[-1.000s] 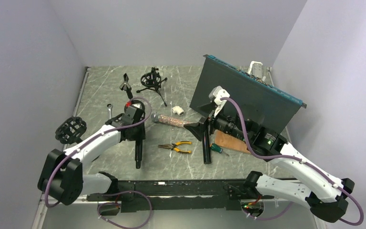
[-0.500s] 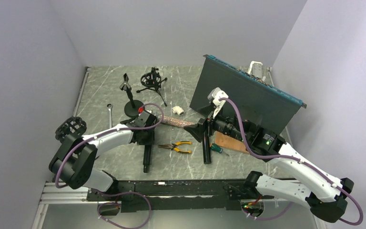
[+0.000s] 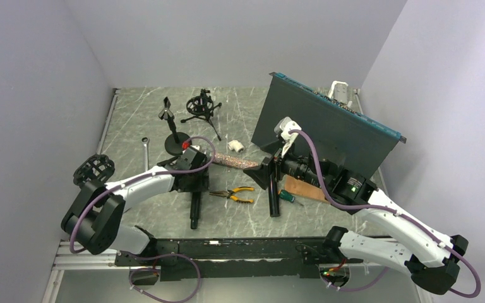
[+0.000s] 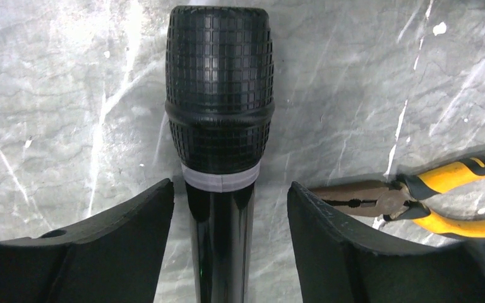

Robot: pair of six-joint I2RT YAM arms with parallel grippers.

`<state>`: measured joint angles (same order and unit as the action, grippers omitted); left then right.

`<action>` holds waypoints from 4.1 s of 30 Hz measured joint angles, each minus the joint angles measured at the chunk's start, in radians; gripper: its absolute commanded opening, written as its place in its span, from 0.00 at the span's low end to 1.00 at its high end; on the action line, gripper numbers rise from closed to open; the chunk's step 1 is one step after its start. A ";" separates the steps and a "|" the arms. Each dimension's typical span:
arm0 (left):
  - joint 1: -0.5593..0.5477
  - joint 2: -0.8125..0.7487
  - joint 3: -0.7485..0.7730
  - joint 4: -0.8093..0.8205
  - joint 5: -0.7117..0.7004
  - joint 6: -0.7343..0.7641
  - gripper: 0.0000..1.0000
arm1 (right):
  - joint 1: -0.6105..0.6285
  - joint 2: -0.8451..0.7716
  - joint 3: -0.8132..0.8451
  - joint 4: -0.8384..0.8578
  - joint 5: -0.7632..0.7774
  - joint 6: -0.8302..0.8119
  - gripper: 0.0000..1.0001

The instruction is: Remove the microphone from the stand

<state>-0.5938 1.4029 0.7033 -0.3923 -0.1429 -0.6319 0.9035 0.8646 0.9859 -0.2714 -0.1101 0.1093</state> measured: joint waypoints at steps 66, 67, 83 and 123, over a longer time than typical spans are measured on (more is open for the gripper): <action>0.728 -0.357 0.929 -0.833 -0.313 0.215 0.95 | 0.000 0.055 0.010 0.005 -0.160 -0.007 0.95; 0.729 -0.358 0.928 -0.825 -0.314 0.205 0.93 | 0.000 0.064 0.019 -0.005 -0.161 -0.007 0.95; 0.731 -0.360 0.848 -0.818 -0.494 -0.114 0.68 | 0.000 0.300 0.206 -0.086 -0.207 0.092 0.95; 0.837 -0.328 0.679 -0.774 -0.470 -0.083 0.81 | 0.000 0.412 0.182 -0.001 -0.214 0.209 0.95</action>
<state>0.2436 1.0752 1.3823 -1.1667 -0.6132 -0.7147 0.9039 1.2770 1.1679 -0.2726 -0.3244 0.3183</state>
